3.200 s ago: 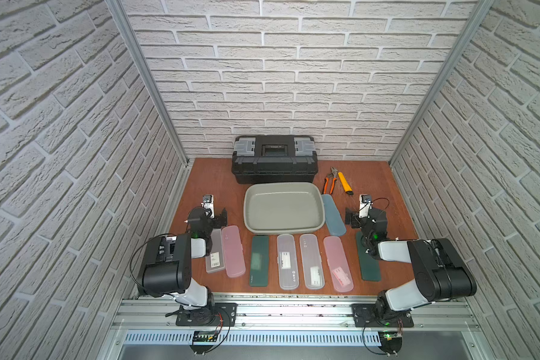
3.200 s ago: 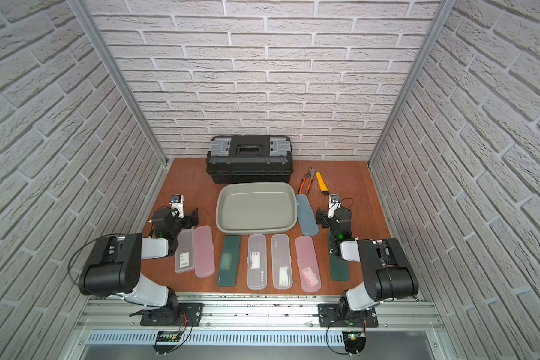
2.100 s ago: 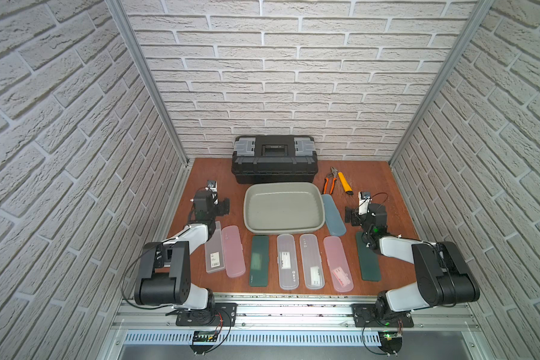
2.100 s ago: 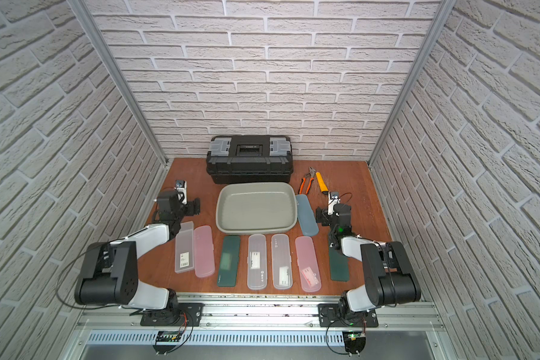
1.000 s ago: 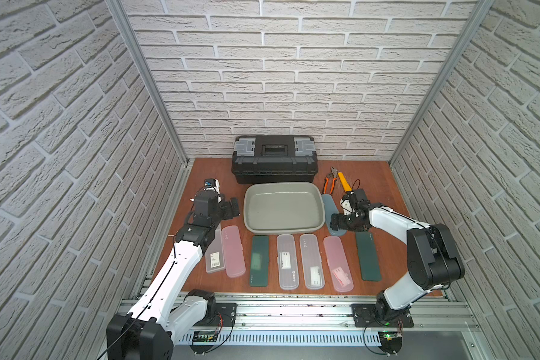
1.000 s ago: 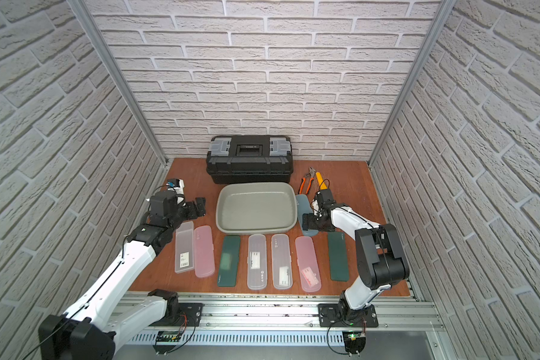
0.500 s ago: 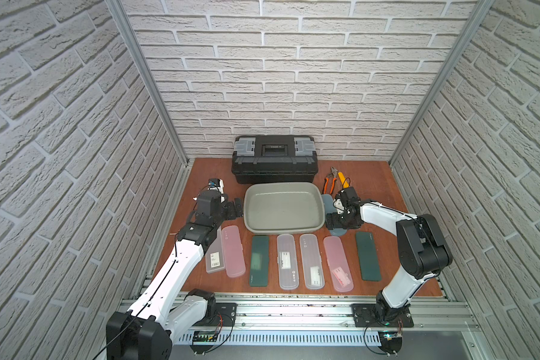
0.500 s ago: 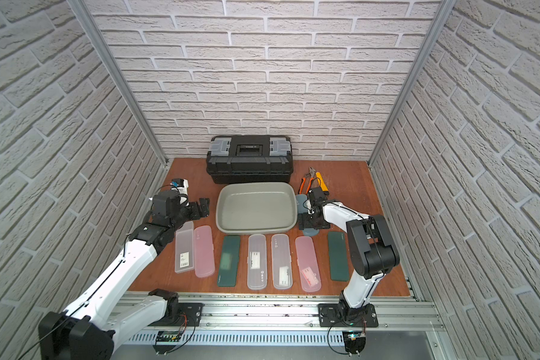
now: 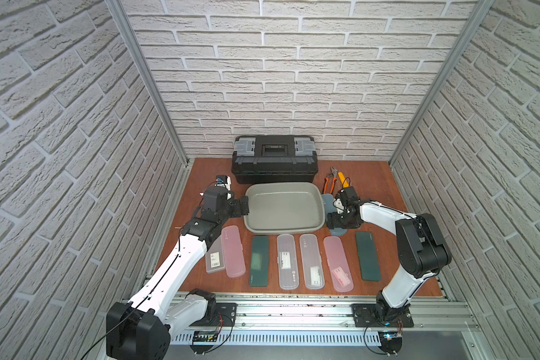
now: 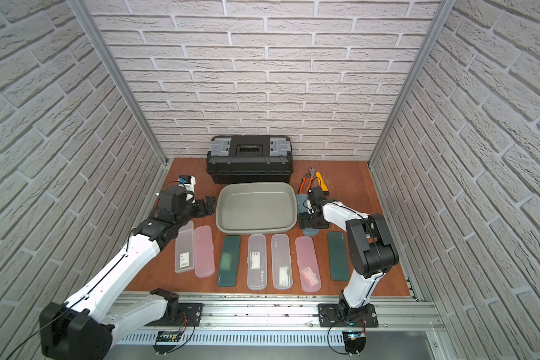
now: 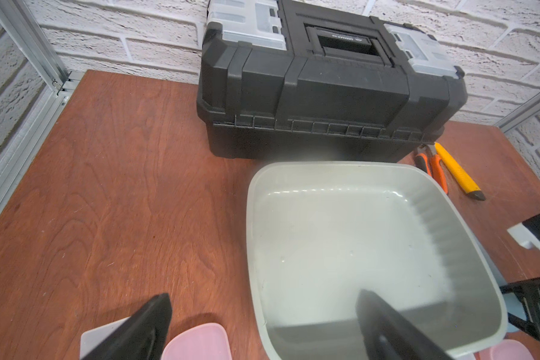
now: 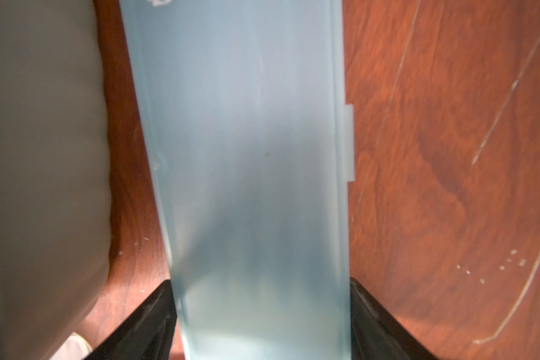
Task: Put the pencil case into the storage box
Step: Pick up the pencil case from the center of the board.
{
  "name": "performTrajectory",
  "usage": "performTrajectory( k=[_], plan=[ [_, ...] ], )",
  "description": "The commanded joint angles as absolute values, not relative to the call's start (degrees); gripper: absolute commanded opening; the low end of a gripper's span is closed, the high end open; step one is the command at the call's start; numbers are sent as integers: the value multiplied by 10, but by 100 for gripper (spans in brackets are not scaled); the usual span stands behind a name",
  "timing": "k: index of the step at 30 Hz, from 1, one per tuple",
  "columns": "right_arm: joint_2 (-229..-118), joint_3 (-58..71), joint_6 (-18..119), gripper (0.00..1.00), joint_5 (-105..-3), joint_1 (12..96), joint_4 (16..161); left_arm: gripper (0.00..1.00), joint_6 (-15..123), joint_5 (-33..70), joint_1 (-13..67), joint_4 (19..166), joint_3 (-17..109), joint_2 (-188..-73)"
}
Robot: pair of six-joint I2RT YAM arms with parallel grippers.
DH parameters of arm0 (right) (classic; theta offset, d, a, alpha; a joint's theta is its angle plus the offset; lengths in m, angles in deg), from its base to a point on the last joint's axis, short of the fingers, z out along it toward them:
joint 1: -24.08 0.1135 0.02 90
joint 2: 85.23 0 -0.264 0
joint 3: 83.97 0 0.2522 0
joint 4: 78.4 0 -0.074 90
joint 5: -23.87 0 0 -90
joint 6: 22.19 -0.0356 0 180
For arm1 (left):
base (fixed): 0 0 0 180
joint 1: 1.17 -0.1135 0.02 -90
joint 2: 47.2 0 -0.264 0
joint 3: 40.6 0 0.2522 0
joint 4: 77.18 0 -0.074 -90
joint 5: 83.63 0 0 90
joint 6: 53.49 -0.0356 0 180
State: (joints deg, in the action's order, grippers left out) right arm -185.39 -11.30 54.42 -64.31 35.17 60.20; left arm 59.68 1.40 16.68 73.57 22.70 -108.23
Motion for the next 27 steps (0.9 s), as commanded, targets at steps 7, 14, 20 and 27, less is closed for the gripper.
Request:
performTrajectory(
  k=[7,14,20,27],
  plan=[
    [-1808,-147,548,71,-661,356,585,98,591,0,182,740,256,-1073],
    [-1751,-162,551,65,-661,356,580,99,597,-6,186,738,266,-1062],
    [-1713,-153,551,62,-674,357,568,99,597,-5,191,742,275,-1061],
    [-1680,-126,543,61,-683,356,539,98,594,40,195,760,314,-1097]
  ],
)
